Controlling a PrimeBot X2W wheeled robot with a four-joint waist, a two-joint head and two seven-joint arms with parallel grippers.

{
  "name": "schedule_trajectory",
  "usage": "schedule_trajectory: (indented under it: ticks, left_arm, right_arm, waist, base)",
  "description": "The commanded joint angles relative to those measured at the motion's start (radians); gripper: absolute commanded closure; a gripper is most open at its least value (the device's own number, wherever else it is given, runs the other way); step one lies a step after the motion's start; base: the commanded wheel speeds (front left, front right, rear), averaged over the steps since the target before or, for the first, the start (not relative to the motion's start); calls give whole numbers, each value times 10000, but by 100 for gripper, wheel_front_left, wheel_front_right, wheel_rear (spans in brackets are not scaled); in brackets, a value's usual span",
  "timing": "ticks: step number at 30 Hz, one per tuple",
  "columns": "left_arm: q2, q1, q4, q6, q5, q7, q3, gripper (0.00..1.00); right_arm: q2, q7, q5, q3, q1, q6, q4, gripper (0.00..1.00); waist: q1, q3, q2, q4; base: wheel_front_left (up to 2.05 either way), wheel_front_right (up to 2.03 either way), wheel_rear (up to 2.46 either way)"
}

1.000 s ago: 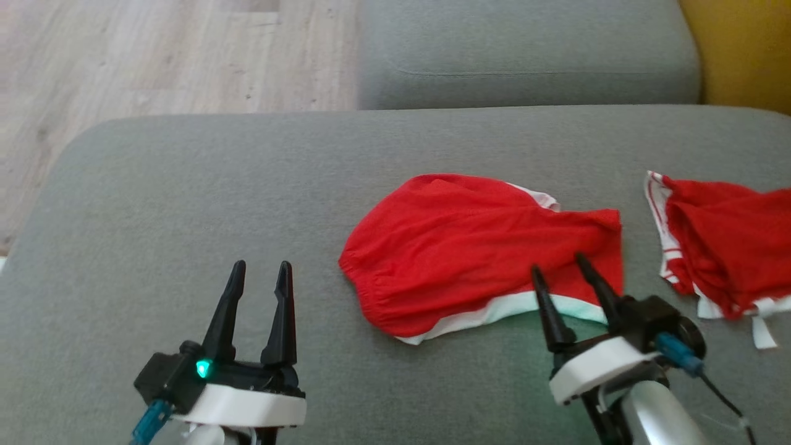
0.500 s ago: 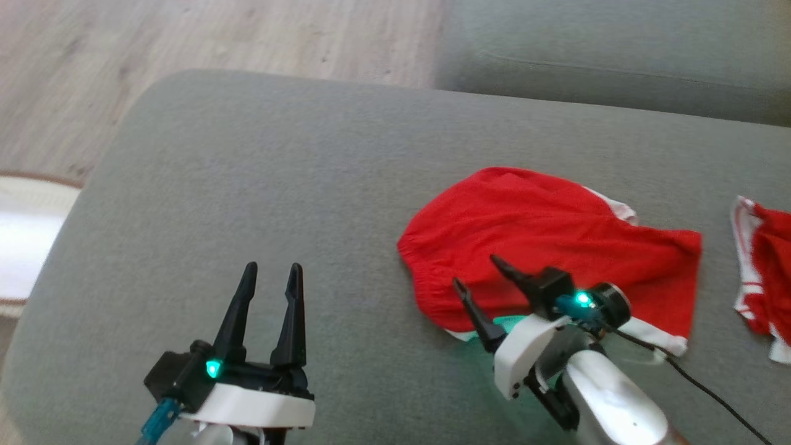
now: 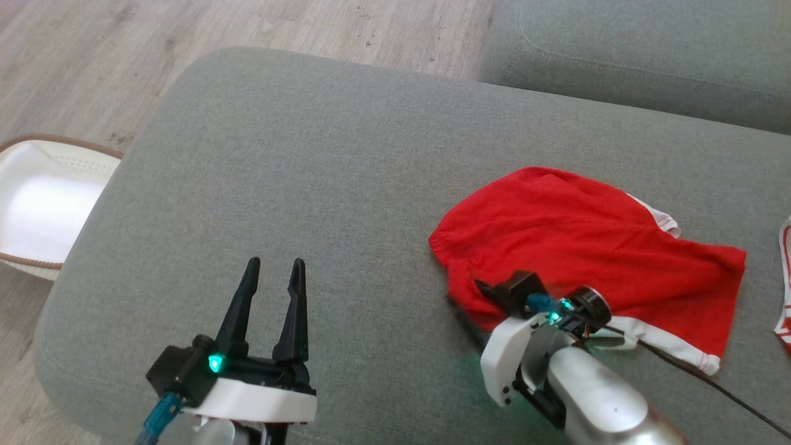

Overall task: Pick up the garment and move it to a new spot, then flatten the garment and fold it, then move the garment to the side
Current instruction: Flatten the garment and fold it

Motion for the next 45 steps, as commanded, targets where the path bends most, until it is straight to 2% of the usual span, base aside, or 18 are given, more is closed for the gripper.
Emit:
schedule_trajectory:
  ticks: [1, 4, 8, 12, 18, 23, 24, 25, 26, 30, 34, 39, 45]
  left_arm:
    - [5, -414, -335, 15, -65, -80, 243, 0]
    - [4, -427, -335, 15, -73, -80, 269, 0]
    - [4, -510, -320, 15, -115, -80, 165, 0]
    - [4, -564, -340, 15, -146, -80, 72, 0]
    - [4, -615, -341, 15, -166, -80, -16, 0]
    - [4, -648, -294, 15, -145, -80, -27, 0]
    - [4, -662, -288, 15, -144, -80, -27, 0]
    - [4, -672, -288, 15, -145, -80, -23, 0]
    - [4, -677, -288, 15, -140, -80, -15, 0]
    - [4, -689, -293, 15, -110, -80, 84, 0]
    - [4, -697, -303, 15, -51, -80, 212, 0]
    - [4, -697, -355, 15, 19, -80, 412, 0]
    - [4, -670, -410, 15, 106, -80, 571, 0]
  right_arm:
    - [166, -230, 148, 88, -485, -9, -149, 100]
    - [166, -442, 630, -289, -660, -9, 38, 100]
    - [167, -385, 1878, -944, -915, -9, 372, 100]
    - [40, -221, 2413, -1120, -1197, -9, 798, 100]
    - [-267, -381, 2160, -766, -1551, -9, 1424, 100]
    - [-432, -1093, 1078, 114, -1906, -9, 2074, 100]
    - [-407, -1203, 953, 186, -1959, -9, 2185, 67]
    - [-378, -1312, 826, 268, -2004, -9, 2290, 15]
    - [-335, -1382, 768, 325, -2026, -9, 2397, 0]
    - [-207, -1611, 473, 580, -2278, -9, 2646, 0]
    - [-105, -1925, 583, 338, -2530, -9, 2580, 0]
    - [-131, -2202, 1023, -298, -2485, -9, 2003, 0]
    - [-726, -2312, 1199, -1623, -1765, -9, 785, 0]
  waist:
    - [0, 22, 0, -24]
    - [0, 53, 0, -79]
    - [0, 104, 0, -160]
    - [0, 201, 0, -191]
    - [0, 321, 0, -183]
    - [0, 357, 0, -349]
    - [0, 353, 0, -402]
    - [0, 342, 0, -466]
    - [0, 329, 0, -534]
    - [0, 292, 0, -893]
    - [0, 216, 0, -1353]
    - [0, 110, 0, -1999]
    - [0, 12, 0, -2698]
  base:
    - [0, 0, 0]
    - [0, 0, 0]
    - [0, 0, 0]
    - [0, 0, 0]
    - [0, 0, 0]
    - [0, 0, 0]
    - [0, 0, 0]
    - [0, 0, 0]
    - [0, 0, 0]
    - [0, 0, 0]
    - [0, 0, 0]
    - [0, 0, 0]
    - [0, 0, 0]
